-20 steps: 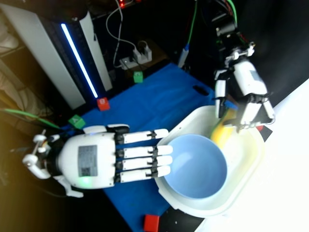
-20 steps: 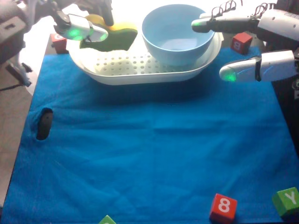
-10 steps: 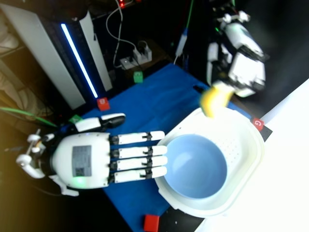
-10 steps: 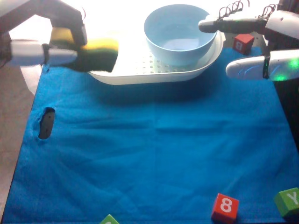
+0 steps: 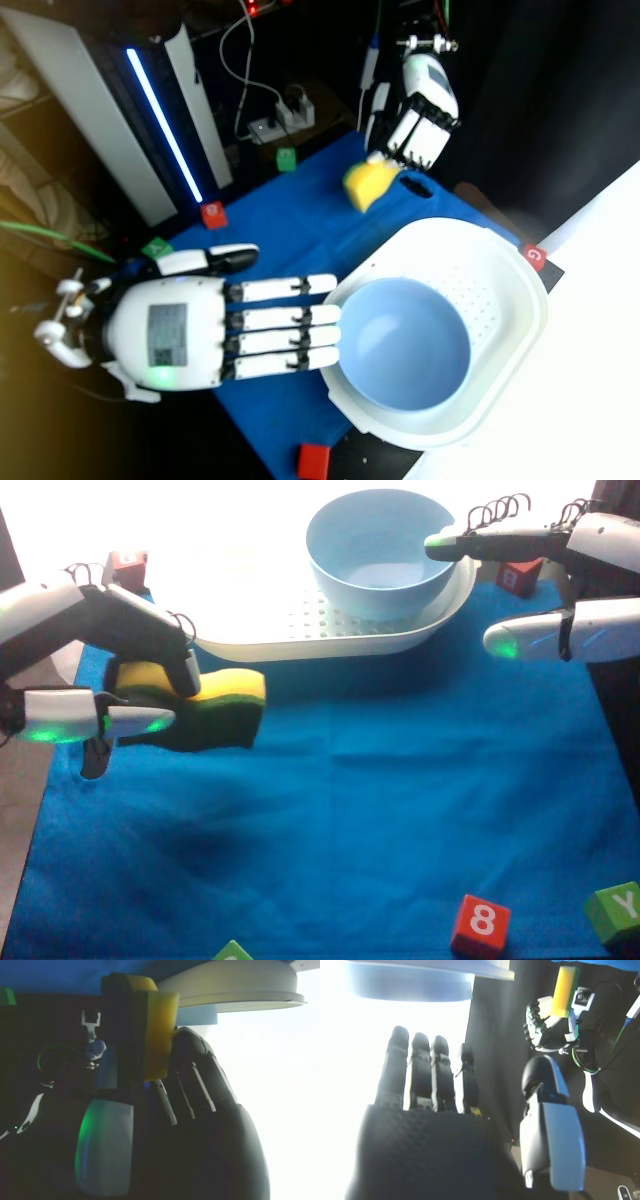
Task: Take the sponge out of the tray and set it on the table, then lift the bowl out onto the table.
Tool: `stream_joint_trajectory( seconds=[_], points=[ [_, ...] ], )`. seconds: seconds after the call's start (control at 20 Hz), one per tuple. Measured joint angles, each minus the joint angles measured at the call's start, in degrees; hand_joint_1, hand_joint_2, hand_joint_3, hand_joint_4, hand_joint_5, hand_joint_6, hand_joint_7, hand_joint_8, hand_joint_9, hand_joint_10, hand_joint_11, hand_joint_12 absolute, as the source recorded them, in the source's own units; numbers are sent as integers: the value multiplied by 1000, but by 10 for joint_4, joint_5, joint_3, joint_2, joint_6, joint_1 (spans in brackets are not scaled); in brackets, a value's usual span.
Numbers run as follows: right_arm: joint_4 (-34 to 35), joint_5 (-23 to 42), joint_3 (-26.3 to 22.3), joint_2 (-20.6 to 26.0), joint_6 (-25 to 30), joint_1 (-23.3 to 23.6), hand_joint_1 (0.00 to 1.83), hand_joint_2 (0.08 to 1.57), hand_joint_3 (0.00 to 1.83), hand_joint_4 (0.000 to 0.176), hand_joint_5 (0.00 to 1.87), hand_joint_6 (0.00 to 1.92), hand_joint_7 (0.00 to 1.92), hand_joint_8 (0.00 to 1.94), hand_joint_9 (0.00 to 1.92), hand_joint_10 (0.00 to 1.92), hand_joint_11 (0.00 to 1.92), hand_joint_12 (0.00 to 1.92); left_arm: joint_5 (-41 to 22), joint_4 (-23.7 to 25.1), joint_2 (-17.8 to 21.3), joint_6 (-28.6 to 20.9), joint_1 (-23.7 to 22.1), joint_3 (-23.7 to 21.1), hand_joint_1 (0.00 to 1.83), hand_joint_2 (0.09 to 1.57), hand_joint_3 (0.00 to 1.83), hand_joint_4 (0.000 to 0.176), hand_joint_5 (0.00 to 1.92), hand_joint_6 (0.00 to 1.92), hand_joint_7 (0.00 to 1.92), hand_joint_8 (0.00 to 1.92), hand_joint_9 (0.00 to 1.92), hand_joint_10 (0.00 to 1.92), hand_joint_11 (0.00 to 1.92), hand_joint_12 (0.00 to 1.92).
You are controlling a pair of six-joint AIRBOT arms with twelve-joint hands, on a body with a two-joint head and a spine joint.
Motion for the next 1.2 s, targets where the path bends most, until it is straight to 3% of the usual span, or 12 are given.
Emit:
stream_joint_trajectory(
  seconds=[0.15, 0.2, 0.25, 0.45, 0.55, 0.75, 0.8, 0.95, 1.0, 1.05, 1.1, 1.2],
  points=[
    [0, 0, 0, 0, 0, 0, 512, 1199, 5, 108, 271, 0, 218, 1, 174, 7, 91, 154, 26, 36, -11, -12, 0, 0, 1123, 1140, 11, 0, 915, 1041, 735, 763, 665, 909, 548, 1334],
    [1, 0, 0, -1, 0, 0, 511, 1205, 6, 111, 258, 0, 212, 0, 172, 4, 81, 150, 37, 44, -12, -12, 0, 0, 937, 1005, 0, 0, 656, 157, 699, 136, 624, 337, 378, 954],
    [2, 1, 0, -1, 0, -4, 515, 1207, 6, 108, 254, 0, 210, 0, 167, 2, 76, 148, 47, 38, -12, -12, 0, 1, 893, 1008, 0, 0, 623, 40, 675, 43, 620, 207, 364, 842],
    [1, -1, 1, -2, 0, -6, 523, 1202, 1, 92, 249, 1, 208, 2, 149, 4, 65, 143, 61, 33, -16, -12, 21, 3, 741, 995, 0, 27, 557, 0, 618, 2, 416, 580, 135, 1322],
    [1, 1, 1, -2, 0, -6, 527, 1200, 0, 100, 248, 0, 200, 0, 147, 1, 64, 143, 68, 39, -17, -14, 21, 2, 646, 974, 3, 80, 403, 0, 502, 1, 331, 583, 136, 1282],
    [1, 0, 1, -2, 0, -6, 531, 1195, 0, 109, 246, 3, 198, 2, 149, 3, 64, 143, 51, 18, -13, -12, 21, 2, 617, 972, 2, 96, 365, 0, 460, 4, 398, 203, 122, 936],
    [1, 0, 0, -2, 0, -6, 496, 1163, 0, 94, 253, 4, 211, 6, 161, 6, 76, 148, 39, 8, -8, -2, 21, 1, 591, 998, 2, 139, 323, 0, 427, 0, 401, 18, 85, 453],
    [-1, 16, -13, 10, 0, -6, 475, 1052, 0, 107, 239, 0, 205, 4, 149, 4, 77, 178, 13, -21, 14, 24, 21, -13, 656, 942, 6, 76, 275, 0, 354, 0, 366, 0, 143, 494],
    [-1, 32, -16, 13, 0, -6, 516, 1032, 0, 121, 239, 1, 206, 4, 148, 3, 71, 177, 1, -25, 22, 36, 21, -21, 610, 933, 0, 16, 263, 0, 377, 1, 392, 0, 152, 706],
    [0, 41, -16, 14, 0, -6, 516, 1032, 0, 121, 239, 1, 206, 4, 148, 3, 71, 177, -8, -30, 27, 46, 24, -27, 610, 933, 0, 16, 263, 0, 377, 1, 392, 0, 152, 706],
    [2, 55, -16, 16, 0, -6, 538, 1047, 0, 72, 242, 2, 212, 4, 159, 6, 107, 188, -28, -43, 31, 61, 29, -34, 582, 878, 0, 77, 214, 1, 193, 0, 212, 0, 5, 869],
    [-3, 66, -16, 24, 0, -6, 671, 1026, 0, 94, 304, 3, 263, 2, 222, 6, 147, 239, -43, -65, 37, 81, 36, -39, 676, 870, 1, 55, 108, 3, 15, 1, 16, 1, 0, 406]
  ],
)
